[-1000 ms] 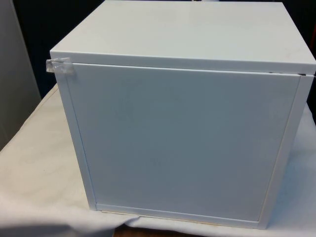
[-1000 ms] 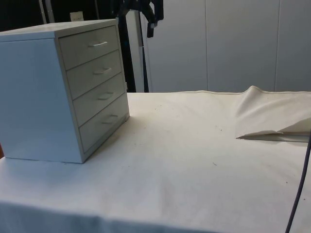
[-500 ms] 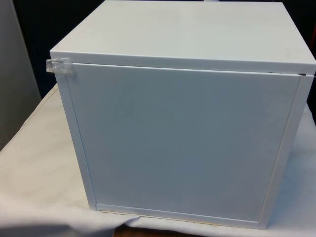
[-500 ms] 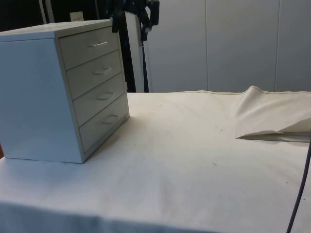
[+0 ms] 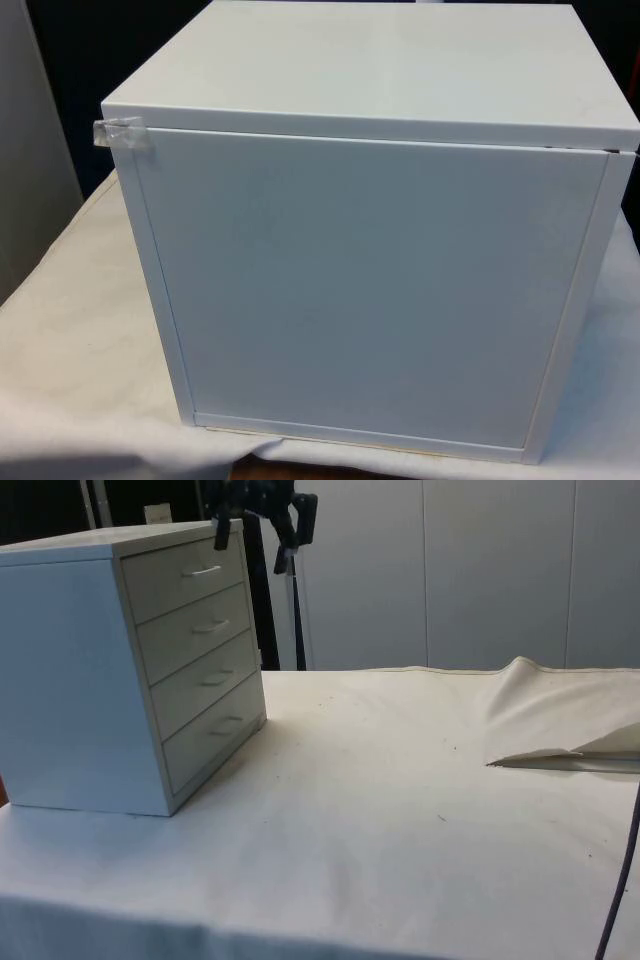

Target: Open the drawer, then close it.

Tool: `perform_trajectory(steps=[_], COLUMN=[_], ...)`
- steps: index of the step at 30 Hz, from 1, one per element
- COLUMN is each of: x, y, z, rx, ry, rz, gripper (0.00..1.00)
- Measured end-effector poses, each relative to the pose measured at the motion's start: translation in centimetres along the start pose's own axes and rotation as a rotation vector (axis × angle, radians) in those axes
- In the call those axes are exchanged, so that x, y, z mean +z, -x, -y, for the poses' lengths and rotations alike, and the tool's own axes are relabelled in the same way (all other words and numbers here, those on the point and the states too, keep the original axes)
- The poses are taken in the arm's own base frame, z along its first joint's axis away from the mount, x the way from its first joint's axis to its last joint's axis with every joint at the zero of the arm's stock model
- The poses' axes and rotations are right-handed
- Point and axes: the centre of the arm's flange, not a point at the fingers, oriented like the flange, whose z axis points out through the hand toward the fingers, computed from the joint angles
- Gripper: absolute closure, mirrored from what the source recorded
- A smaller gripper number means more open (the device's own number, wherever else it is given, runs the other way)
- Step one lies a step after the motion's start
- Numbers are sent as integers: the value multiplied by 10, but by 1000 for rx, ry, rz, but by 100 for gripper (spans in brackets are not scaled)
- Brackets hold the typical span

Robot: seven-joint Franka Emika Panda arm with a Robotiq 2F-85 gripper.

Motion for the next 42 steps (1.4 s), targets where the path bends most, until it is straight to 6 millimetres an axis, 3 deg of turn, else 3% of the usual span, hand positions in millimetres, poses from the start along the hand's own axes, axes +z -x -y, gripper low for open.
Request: perform_trajectory(steps=[16, 25, 42], x=[20, 33, 38], y=[-4, -10, -15], z=[-17, -16, -12], rx=[-37, -62, -87], ry=[47, 56, 44], rz=[4, 7, 6], gripper=[0, 0, 0])
